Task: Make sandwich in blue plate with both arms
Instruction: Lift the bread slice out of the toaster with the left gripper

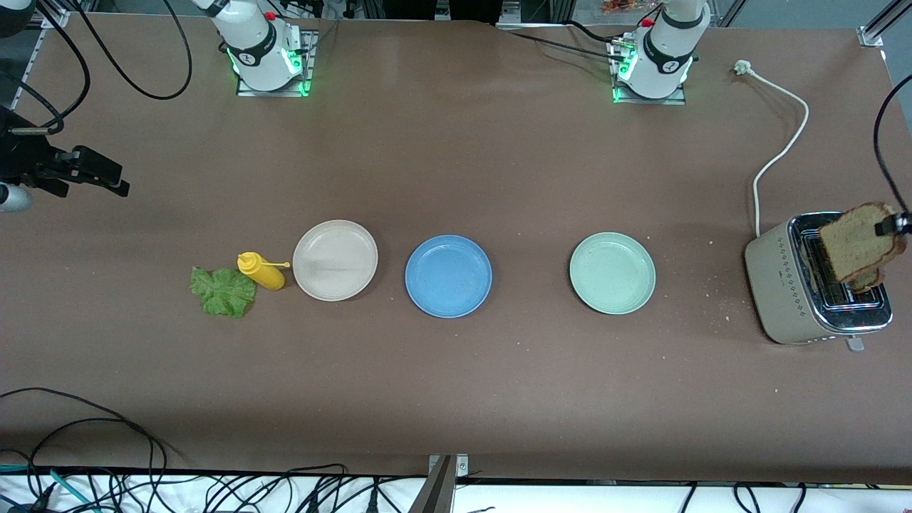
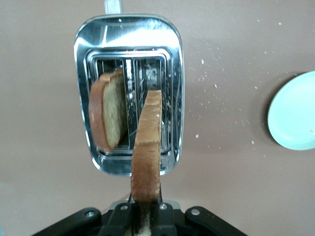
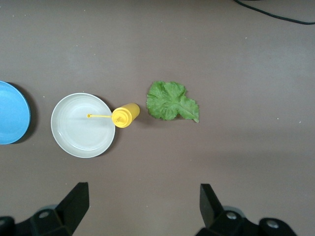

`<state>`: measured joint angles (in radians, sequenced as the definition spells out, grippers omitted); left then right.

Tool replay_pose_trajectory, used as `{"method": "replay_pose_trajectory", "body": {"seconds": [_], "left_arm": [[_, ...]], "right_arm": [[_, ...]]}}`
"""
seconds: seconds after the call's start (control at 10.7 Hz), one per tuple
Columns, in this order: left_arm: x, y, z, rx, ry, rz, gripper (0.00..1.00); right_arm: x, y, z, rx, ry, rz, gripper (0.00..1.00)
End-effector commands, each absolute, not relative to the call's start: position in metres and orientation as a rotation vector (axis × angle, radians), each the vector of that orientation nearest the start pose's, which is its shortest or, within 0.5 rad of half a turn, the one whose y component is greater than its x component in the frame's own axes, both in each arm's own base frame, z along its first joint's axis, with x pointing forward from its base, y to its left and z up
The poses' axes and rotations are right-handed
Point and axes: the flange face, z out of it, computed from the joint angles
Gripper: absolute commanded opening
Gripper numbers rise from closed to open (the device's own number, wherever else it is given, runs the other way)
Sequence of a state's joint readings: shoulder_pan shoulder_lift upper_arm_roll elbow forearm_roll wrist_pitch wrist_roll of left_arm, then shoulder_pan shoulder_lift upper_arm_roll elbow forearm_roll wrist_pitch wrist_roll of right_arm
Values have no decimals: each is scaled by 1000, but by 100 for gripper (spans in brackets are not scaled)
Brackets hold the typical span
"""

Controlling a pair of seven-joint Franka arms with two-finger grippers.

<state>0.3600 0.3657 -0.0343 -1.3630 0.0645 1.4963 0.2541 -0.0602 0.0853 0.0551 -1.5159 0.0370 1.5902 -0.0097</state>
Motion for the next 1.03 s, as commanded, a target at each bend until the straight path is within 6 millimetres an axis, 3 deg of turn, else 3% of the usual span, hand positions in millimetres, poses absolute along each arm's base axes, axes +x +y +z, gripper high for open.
{"method": "replay_pose_trajectory", "body": {"seconds": [0.0,0.09,0.19,0.28,0.38,0.56,0.94], "left_arm": [[583,186,540,-3139,-50,432,0],[587,154,540,-3183,-56,468,0],[591,121,544,-3231,-204,467,0],[601,78,539,-3254,-412,502,0],[613,17,531,-3266,-574,541,0],[625,-57,518,-3310,-812,583,0],[615,-237,460,-3386,-1196,392,0]], "right_arm": [[586,-2,609,-3084,-22,1,100],[586,-2,608,-3084,-24,3,100],[586,-2,608,-3084,-24,3,100],[586,-2,608,-3084,-24,3,100],[586,-2,608,-3084,-22,3,100],[586,-2,609,-3084,-22,1,100],[586,-1,609,-3084,-27,1,100]]}}
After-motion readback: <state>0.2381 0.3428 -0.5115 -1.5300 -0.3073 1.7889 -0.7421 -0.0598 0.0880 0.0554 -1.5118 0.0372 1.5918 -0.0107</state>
